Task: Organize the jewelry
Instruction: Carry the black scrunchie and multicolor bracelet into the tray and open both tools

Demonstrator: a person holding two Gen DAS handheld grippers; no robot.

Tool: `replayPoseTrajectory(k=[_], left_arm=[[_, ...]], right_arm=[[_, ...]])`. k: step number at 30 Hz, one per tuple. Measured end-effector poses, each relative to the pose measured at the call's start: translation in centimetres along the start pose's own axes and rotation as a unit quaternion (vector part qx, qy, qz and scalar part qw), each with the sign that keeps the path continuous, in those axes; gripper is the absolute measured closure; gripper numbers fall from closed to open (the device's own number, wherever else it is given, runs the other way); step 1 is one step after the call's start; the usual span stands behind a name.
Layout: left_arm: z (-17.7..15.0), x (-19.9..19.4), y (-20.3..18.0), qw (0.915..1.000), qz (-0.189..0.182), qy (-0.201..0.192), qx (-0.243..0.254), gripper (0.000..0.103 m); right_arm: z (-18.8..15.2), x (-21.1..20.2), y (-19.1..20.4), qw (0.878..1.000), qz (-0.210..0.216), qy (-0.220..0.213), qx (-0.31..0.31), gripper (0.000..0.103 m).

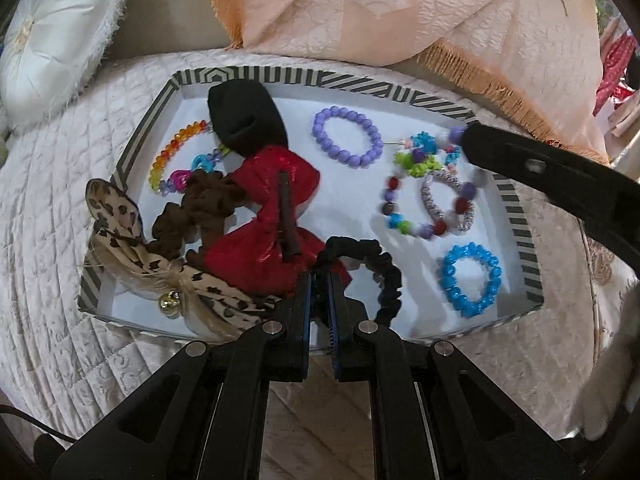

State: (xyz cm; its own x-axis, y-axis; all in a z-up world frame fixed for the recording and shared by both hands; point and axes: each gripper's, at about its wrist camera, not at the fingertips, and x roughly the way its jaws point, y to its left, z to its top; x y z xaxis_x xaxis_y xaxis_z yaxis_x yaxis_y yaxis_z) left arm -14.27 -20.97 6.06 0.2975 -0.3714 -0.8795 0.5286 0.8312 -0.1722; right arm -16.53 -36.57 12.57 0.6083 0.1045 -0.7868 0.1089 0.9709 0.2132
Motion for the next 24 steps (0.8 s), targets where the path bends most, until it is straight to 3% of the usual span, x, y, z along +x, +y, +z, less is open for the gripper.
replayPoseTrajectory(k=[8,20,22,24], left_arm=[[-0.2,0.3,0.0,1.0000,-0.001,0.002,0.008,0.096],[0.2,1.4,-0.2,0.9999,0.008,0.002,0.010,0.096],[0.2,1.5,-0.3,0.9999,0.010,-0.002,0.012,0.096],[0.2,1.5,-0.4,0.9998,0.013,-0.005,0.013,0.096]], right_arm=[[-0.6,5.0,-2.5,0.998,-0.030,0.046,0.026,0.094],[-0.6,7.7,-2.9,0.998,-0.034,0.047,0.031,0.094],[-0.8,7.1,-3.1,0.998,-0.040,0.045,0.031,0.093],[-1.0,6.3,-3.2,0.998,-0.041,0.039,0.032,0.082]])
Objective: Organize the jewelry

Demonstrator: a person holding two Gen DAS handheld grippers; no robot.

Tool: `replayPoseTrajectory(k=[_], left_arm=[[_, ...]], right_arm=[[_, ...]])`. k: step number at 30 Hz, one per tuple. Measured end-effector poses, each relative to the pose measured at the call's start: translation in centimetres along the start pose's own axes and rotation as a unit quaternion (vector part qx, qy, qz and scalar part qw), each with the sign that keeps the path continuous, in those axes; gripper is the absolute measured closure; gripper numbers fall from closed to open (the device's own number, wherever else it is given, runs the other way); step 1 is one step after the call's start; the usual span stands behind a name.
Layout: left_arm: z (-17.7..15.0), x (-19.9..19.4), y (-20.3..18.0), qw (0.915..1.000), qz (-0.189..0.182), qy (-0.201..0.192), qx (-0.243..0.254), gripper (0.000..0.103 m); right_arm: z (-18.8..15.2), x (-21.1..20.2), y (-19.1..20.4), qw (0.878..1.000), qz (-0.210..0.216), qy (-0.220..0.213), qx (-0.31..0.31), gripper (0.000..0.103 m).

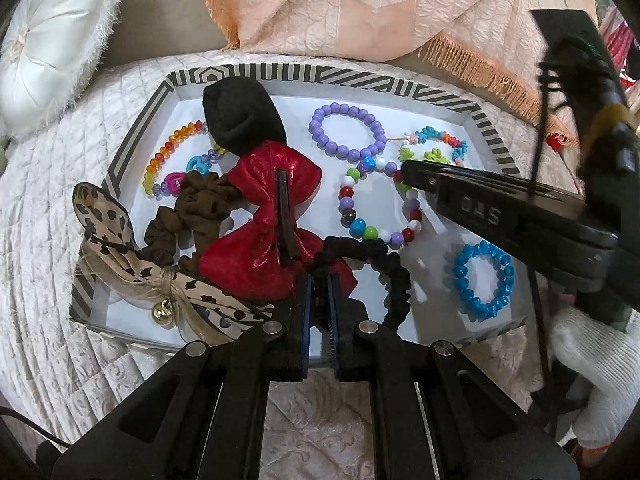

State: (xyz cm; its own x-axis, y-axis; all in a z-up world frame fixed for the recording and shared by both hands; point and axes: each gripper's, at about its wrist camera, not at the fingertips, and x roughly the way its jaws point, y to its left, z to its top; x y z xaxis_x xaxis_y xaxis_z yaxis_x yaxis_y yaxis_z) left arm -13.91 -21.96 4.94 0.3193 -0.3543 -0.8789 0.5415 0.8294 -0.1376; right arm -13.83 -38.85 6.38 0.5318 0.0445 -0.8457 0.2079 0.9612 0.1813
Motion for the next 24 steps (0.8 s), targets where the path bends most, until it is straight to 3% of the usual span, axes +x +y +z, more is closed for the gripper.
replayPoseTrajectory(k=[2,7,17,24], left_arm=[[-0.1,-0.1,-0.1,1.0000,0.002,-0.002,0.001,0.094],[-0.5,-1.2,-0.1,0.9999,-0.002,-0.010,-0.004,0.063],[-1.3,-4.3,1.5,0.9991,0.019,-0.034,-0.018,0.057],[-2.1,-7.0,1.7,0.9967,0.043,-0.067,-0.011,0.057]], right_arm=[[-0.3,-0.9,-0.2,1.000,0.006,-0.007,0.006,0.070],[-0.8,-3.1,-0.3,1.000,0.010,-0.023,0.009,0.068],[-3.1,-7.9,-0.6,0.998,-0.016,-0.056,0.022,0.066],[-5.0,-10.5,1.4,0.997,-0.017,-0.079,0.019,0.066]])
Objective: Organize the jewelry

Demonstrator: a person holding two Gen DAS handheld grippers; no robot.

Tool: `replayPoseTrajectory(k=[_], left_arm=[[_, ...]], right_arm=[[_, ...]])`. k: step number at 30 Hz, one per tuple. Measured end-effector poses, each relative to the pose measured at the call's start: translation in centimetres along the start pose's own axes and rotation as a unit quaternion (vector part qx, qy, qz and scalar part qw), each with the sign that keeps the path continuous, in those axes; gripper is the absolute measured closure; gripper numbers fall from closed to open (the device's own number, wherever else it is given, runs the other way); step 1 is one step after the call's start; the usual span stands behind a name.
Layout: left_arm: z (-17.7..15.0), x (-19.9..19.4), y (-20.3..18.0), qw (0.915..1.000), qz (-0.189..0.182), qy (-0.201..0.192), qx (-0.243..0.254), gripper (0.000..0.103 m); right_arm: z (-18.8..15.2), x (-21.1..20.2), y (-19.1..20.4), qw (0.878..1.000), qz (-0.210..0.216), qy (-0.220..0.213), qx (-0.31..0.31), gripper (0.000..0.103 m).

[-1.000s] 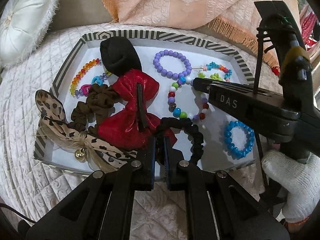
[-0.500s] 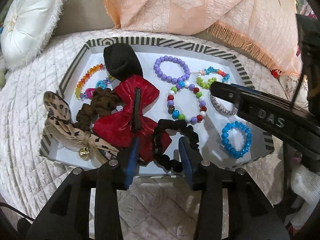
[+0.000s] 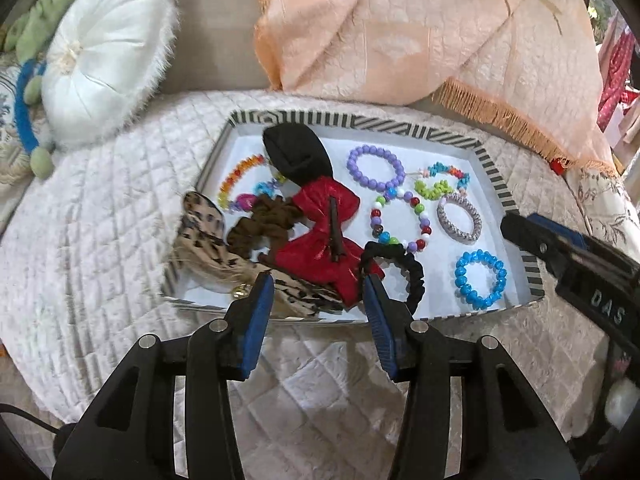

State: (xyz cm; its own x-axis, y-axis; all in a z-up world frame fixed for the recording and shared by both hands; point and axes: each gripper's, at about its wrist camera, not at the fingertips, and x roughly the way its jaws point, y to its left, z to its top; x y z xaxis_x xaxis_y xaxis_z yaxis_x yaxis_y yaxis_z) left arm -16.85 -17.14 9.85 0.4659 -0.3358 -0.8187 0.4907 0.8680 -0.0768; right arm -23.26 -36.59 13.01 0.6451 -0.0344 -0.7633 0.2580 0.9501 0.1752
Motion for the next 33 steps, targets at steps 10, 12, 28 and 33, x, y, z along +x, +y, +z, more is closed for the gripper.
replayPoseTrajectory(k=[10,12,28,33], left_arm=[[-0.7,-4.0,0.4,0.9989,0.021,-0.043,0.001,0.057],[-0.8,-4.7,0.5,0.9985,0.024,-0.050,0.001,0.057],[-1.4,-8.5,0.5,0.9963,0.026,-0.082,0.002,0.057],[-1.4,-9.4,0.7,0.9956,0.028,-0.089,-0.001,0.057]], right_arm=[[-1.9,-3.1,1.7,1.000,0.003,-0.023,0.011,0.064],[-2.2,-3.7,1.9,0.999,0.003,-0.028,0.015,0.062],[-3.1,-7.4,4.0,0.998,-0.016,-0.058,0.001,0.049],[-3.4,-8.2,4.3,0.997,-0.033,-0.066,0.003,0.049]])
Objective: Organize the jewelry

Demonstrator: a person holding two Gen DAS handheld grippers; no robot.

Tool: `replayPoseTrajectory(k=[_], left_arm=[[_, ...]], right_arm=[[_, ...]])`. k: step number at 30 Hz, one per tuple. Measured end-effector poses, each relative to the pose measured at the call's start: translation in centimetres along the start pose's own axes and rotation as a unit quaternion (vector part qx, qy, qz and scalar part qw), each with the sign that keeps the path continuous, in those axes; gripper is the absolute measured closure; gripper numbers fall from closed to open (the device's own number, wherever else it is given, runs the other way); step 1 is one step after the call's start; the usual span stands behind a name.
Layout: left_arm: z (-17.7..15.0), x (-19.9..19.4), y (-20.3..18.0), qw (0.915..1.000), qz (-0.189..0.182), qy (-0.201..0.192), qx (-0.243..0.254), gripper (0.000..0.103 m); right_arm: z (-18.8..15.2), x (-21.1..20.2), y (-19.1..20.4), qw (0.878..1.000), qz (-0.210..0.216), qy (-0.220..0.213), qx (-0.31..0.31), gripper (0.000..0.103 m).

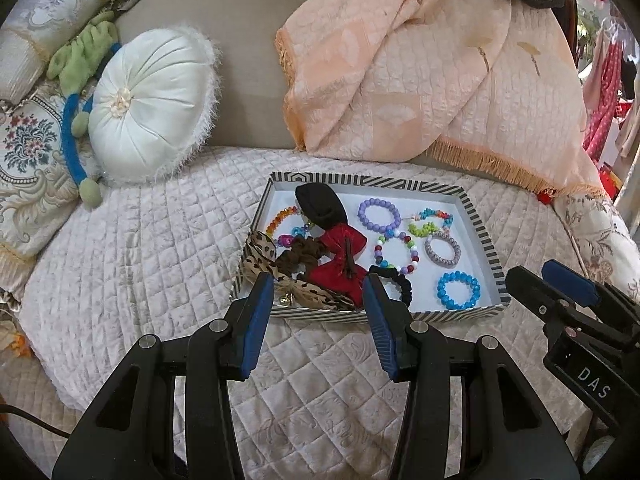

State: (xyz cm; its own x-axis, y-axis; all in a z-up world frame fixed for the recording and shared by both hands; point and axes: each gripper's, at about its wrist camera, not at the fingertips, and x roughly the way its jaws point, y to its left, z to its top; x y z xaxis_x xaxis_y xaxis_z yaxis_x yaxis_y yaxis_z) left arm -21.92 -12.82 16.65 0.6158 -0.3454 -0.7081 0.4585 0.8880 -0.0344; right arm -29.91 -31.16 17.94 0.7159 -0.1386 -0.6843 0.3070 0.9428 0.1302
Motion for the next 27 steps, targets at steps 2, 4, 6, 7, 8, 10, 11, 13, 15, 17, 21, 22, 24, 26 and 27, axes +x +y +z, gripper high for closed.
replayPoseTrajectory(k=[2,4,6,7,8,10,11,13,15,17,21,22,24,26,27], left_arm=[[0.0,-0.3,0.2,1.0000,0.002,-0.002,-0.002,0.057],[0.1,-0.6,0.3,1.0000,0.004,-0.006,-0.003,0.057],[0.1,-0.9,0.4,0.9999,0.005,-0.010,-0.004,0.057],[0.1,-1.0,0.4,0.9999,0.006,-0.012,-0.004,0.057],[0.1,-1.2,0.4,0.9999,0.006,-0.015,-0.004,0.057],[0.2,-1.5,0.4,0.9998,0.008,-0.019,-0.003,0.057],[0.2,-1.6,0.4,0.9997,0.008,-0.021,-0.001,0.057],[0.2,-1.8,0.4,0.9997,0.009,-0.023,0.000,0.057],[0.2,-1.9,0.5,0.9997,0.009,-0.024,0.000,0.057],[0.1,-1.9,0.5,0.9996,0.011,-0.025,0.000,0.057],[0.1,-1.9,0.4,0.9996,0.011,-0.025,0.000,0.057],[0.1,-1.9,0.4,0.9996,0.012,-0.025,0.000,0.057],[0.1,-1.9,0.4,0.9996,0.011,-0.025,-0.001,0.057],[0.1,-1.8,0.4,0.9996,0.010,-0.025,-0.001,0.057],[0.1,-1.9,0.4,0.9996,0.012,-0.025,0.000,0.057]], right_arm=[[-0.1,-0.3,0.2,1.000,-0.011,-0.004,-0.006,0.049],[-0.1,-0.6,0.5,1.000,-0.017,-0.006,-0.012,0.049],[-0.2,-0.9,0.7,1.000,-0.020,-0.008,-0.014,0.049],[-0.2,-1.0,0.7,1.000,-0.019,-0.008,-0.014,0.049],[-0.2,-1.1,0.7,1.000,-0.019,-0.009,-0.014,0.048],[-0.3,-1.2,0.8,1.000,-0.019,-0.008,-0.014,0.048],[-0.4,-1.2,0.8,1.000,-0.019,-0.007,-0.014,0.048],[-0.4,-1.2,0.8,1.000,-0.019,-0.005,-0.012,0.048],[-0.5,-1.3,0.8,1.000,-0.017,-0.004,-0.010,0.048],[-0.5,-1.3,0.9,1.000,-0.018,-0.004,-0.011,0.048],[-0.5,-1.2,0.9,1.000,-0.017,-0.003,-0.013,0.048],[-0.5,-1.2,0.9,1.000,-0.017,-0.001,-0.013,0.048],[-0.6,-1.0,0.9,1.000,-0.017,0.003,-0.013,0.048],[-0.7,-0.8,0.9,1.000,-0.017,0.008,-0.011,0.048],[-0.7,-0.8,0.9,1.000,-0.017,0.009,-0.011,0.048]])
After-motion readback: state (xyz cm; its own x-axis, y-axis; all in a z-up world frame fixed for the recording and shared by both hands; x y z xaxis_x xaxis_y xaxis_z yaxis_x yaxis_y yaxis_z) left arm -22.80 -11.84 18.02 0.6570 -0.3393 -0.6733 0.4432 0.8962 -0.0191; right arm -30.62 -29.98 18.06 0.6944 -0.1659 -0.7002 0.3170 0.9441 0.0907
